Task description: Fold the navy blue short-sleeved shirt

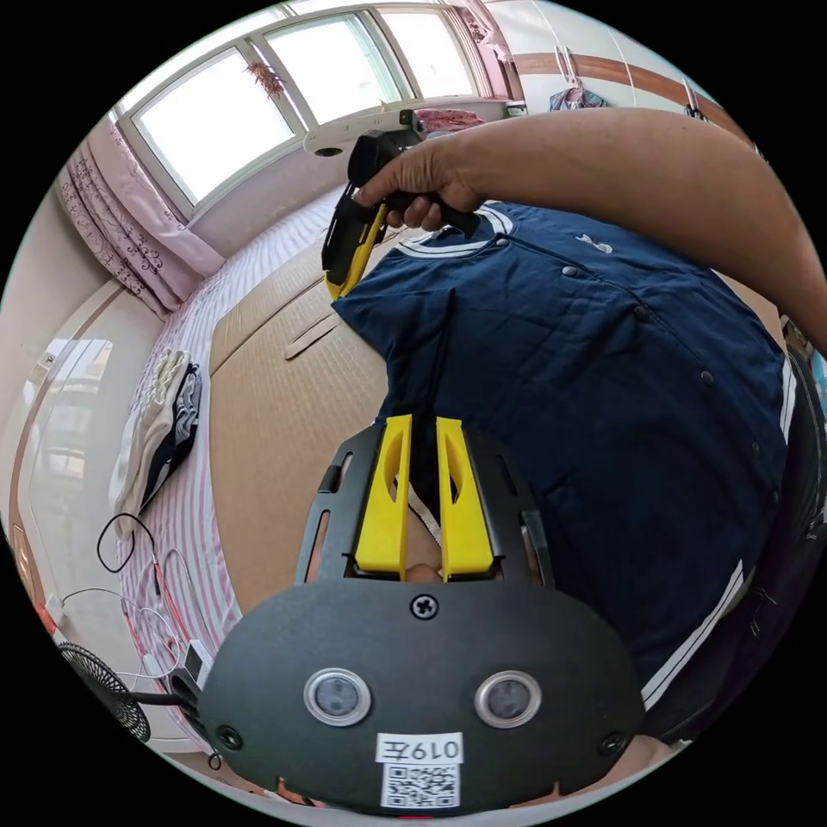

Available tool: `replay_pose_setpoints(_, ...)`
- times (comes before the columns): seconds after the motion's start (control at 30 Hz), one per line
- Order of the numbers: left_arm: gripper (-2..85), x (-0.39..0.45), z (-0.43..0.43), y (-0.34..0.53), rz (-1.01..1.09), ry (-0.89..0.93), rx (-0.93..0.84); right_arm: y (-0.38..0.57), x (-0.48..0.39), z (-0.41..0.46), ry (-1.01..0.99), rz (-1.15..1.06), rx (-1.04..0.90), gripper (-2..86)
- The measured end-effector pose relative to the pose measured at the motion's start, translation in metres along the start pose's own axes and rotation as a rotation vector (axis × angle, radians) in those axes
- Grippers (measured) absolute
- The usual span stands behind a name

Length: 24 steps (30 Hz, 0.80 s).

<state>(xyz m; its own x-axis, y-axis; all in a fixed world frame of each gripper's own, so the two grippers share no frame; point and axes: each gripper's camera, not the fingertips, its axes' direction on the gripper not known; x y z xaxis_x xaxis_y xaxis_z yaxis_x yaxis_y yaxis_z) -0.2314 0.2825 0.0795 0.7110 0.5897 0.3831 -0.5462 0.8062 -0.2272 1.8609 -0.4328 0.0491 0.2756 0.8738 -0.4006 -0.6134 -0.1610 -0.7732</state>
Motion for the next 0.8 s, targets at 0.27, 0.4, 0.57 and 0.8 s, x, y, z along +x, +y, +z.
replay_pose_setpoints(0.27, 0.8, -0.035, 0.007, 0.008, -0.068, 0.058, -0.003, -0.01, -0.01, 0.01, 0.018, -0.032, -0.038, -0.2)
replay_pose_setpoints(0.4, 1.1, -0.057, 0.013, 0.014, -0.123, 0.095, -0.01, -0.006, -0.009, 0.003, 0.023, -0.017, 0.024, -0.8)
replay_pose_setpoints(0.57, 2.1, -0.098, 0.015, 0.028, -0.228, 0.252, 0.03, 0.005, -0.006, 0.019, 0.003, 0.013, 0.036, -0.8)
replay_pose_setpoints(0.8, 6.5, -0.157, 0.009, 0.061, -0.371, 0.234, 0.14, 0.024, 0.001, 0.012, -0.047, -0.003, 0.077, 0.8)
